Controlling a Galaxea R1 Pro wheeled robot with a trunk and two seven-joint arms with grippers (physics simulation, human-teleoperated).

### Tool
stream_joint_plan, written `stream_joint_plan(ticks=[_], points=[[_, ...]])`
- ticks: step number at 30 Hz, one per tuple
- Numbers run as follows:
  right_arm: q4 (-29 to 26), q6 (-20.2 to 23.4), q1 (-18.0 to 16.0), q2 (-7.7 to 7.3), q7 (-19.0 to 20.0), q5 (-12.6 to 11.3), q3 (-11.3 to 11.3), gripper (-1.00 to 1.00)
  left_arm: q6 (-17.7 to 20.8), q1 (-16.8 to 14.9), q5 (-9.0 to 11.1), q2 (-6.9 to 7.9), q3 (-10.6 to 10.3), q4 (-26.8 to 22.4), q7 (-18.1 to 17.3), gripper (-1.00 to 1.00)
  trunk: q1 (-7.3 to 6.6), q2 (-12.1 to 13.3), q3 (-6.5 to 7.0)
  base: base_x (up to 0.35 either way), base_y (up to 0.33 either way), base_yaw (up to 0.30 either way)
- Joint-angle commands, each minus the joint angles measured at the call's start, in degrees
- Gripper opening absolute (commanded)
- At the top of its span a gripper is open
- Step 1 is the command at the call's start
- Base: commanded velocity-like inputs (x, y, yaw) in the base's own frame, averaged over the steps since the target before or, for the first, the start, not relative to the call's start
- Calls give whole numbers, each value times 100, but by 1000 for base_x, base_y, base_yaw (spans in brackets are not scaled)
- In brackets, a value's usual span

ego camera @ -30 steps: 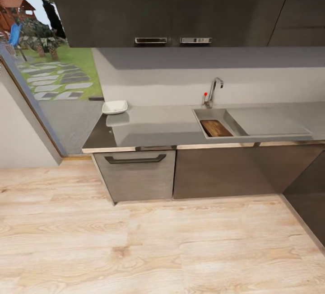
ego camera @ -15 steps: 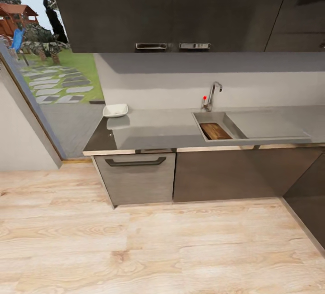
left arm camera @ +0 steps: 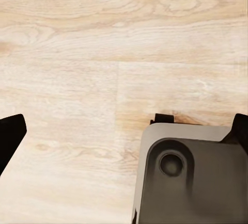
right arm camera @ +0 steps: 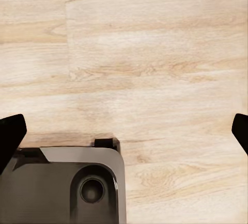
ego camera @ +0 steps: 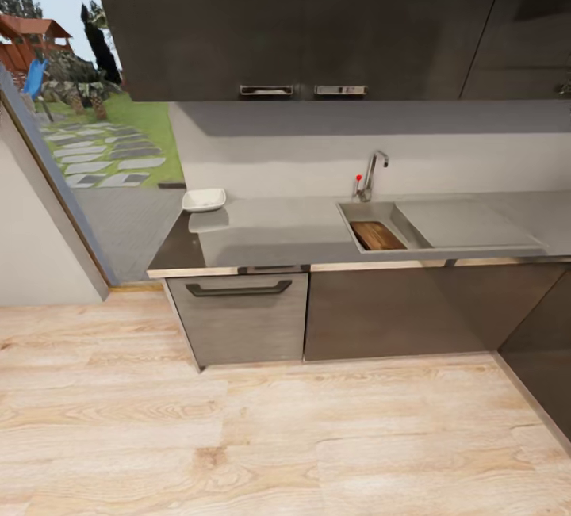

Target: In the kitchen, take the Vidalia onion out of the sink, dice it on the chopping board with the paring knife, put the diced onion into the bowl on the countertop, then place both the paring knife and the chopping board into the sink.

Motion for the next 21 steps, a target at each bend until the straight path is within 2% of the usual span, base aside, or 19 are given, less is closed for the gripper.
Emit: stream_joint_plan(ticks=[1,21], points=[[3,-17,-4,-1,15,-61,45,100,-8,-2,21,2,-49,-4,35,100,3,-10,-1,0,0,0],[3,-17,-4,8,15,-61,46,100,1,-2,25,2,-50,-2,35,100,3,-10,182,0,0,0]])
